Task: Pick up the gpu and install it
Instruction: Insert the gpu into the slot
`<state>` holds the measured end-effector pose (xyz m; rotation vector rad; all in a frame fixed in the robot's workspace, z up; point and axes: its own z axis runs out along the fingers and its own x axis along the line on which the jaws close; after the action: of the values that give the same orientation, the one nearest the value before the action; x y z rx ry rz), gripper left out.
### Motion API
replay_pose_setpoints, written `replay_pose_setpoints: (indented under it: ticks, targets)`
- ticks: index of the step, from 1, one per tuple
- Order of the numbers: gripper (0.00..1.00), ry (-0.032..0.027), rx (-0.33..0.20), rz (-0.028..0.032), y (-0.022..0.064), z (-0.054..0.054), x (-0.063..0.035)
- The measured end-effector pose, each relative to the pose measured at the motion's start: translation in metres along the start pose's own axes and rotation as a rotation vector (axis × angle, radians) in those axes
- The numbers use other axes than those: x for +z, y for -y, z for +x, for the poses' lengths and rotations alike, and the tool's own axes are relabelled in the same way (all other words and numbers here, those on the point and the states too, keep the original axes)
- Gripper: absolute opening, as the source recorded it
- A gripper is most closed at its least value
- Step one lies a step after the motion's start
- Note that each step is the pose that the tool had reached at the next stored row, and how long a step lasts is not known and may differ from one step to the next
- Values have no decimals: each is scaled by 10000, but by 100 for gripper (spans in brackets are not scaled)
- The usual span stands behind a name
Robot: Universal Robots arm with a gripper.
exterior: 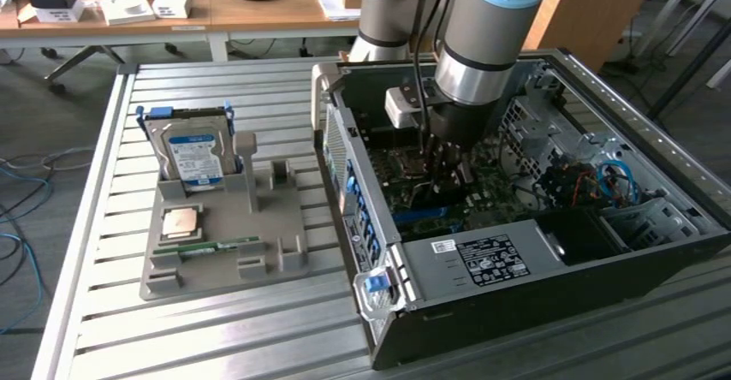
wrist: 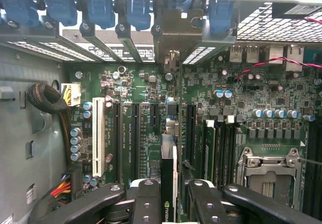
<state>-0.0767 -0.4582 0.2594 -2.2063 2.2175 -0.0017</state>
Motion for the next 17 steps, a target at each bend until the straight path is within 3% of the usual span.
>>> replay_pose_setpoints:
  ticks: [9, 12, 17]
  targets:
    - [26, -2, -2, 14, -15, 0, -1]
    - [26, -2, 0, 55, -16, 1, 7]
    - [26, -1, -1, 65, -16, 0, 17]
